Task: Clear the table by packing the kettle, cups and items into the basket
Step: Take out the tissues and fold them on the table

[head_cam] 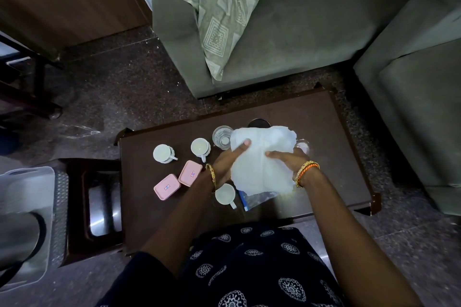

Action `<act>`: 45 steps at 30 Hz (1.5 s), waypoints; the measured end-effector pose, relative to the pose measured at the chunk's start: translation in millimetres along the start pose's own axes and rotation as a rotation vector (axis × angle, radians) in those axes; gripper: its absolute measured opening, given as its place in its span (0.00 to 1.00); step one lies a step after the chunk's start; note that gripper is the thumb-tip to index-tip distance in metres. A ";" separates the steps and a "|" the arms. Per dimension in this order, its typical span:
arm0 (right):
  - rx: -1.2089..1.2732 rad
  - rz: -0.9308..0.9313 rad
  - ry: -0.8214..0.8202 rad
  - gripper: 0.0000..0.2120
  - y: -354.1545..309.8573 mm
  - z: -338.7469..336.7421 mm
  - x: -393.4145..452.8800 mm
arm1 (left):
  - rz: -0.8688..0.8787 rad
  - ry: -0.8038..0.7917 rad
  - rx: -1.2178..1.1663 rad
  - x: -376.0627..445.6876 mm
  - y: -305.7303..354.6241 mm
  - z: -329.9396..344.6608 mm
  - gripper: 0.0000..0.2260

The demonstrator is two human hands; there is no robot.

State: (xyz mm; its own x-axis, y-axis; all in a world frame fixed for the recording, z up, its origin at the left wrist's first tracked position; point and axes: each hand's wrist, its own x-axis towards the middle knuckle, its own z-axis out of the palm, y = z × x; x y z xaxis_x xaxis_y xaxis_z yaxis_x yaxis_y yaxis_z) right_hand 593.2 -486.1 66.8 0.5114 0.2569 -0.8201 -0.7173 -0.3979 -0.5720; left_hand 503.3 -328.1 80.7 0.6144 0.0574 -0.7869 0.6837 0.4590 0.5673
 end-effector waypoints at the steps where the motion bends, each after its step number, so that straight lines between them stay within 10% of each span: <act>1: -0.022 -0.002 0.000 0.24 -0.4 0.0 1.2 | 0.007 0.039 0.117 2.3 -0.8 1.9 0.22; 12: -0.248 -0.015 0.025 0.23 -10.6 -14.5 26.7 | 0.086 0.302 0.583 43.6 10.4 -8.2 0.16; 19: -0.473 -0.258 0.354 0.19 -42.2 -6.6 62.1 | 0.284 0.547 0.895 74.1 38.8 -0.4 0.08; 37: -0.505 -0.860 0.562 0.05 -6.0 24.7 160.2 | 0.070 0.651 0.855 171.7 21.3 15.2 0.10; 45: -0.651 -0.674 0.517 0.14 9.3 15.4 172.4 | 0.149 0.646 0.938 169.5 11.6 14.9 0.37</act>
State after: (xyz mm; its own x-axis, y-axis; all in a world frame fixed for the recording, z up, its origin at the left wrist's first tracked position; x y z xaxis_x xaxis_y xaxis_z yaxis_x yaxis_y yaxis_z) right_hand 667.4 -431.9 -80.2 0.9561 0.2555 -0.1435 0.1006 -0.7460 -0.6583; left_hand 621.2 -326.3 -42.5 0.5826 0.6241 -0.5207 0.8118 -0.4163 0.4094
